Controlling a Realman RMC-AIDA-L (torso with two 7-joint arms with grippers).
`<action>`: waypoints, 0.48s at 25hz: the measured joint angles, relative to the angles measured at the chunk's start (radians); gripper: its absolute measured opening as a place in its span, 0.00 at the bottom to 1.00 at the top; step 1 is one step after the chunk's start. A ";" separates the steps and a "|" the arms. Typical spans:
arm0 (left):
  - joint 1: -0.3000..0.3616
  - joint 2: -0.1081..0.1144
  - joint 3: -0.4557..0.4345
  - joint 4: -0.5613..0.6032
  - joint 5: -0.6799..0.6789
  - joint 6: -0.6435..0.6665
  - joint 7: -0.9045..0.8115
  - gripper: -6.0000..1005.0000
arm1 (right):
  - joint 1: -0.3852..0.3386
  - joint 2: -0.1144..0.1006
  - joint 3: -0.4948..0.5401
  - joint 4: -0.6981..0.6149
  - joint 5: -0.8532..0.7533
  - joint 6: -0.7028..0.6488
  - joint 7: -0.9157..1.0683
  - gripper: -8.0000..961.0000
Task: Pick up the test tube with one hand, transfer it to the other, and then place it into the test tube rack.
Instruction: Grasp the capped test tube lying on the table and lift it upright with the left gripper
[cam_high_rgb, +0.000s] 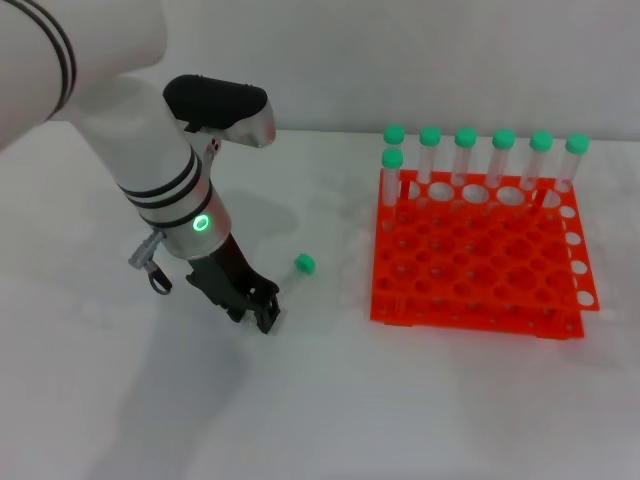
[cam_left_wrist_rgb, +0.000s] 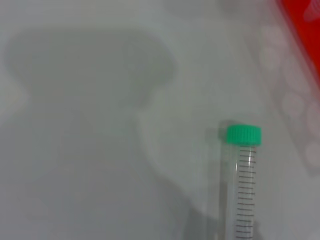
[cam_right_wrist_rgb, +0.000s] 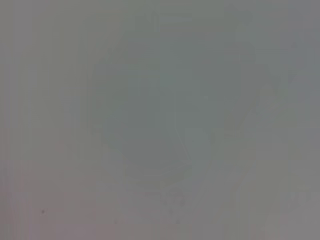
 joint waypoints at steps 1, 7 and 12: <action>0.002 0.000 0.000 0.006 0.003 -0.005 0.000 0.66 | 0.000 0.000 0.000 0.000 0.000 0.000 0.000 0.88; 0.004 -0.003 0.000 0.011 0.010 -0.031 0.000 0.33 | 0.000 0.001 -0.002 0.002 0.000 0.000 0.002 0.88; 0.004 -0.003 0.000 0.011 0.003 -0.067 0.006 0.23 | 0.000 0.003 -0.001 0.003 0.000 0.000 0.002 0.88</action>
